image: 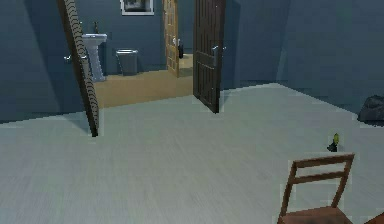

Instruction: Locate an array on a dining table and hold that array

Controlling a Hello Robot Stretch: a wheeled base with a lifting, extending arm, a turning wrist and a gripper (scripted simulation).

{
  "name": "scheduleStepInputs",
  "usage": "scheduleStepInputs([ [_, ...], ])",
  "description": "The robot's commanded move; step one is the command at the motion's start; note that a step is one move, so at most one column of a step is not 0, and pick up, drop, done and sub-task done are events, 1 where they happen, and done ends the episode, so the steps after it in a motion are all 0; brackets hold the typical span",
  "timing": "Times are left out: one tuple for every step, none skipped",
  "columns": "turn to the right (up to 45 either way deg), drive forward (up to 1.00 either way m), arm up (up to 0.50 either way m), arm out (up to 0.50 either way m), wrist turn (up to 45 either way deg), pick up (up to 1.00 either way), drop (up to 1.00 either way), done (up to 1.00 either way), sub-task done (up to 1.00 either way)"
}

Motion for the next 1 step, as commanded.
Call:
scheduleStepInputs([
  [0.0,0.0,0.0,0.0,0.0,0.0,0.0,1.0,0.0],
])
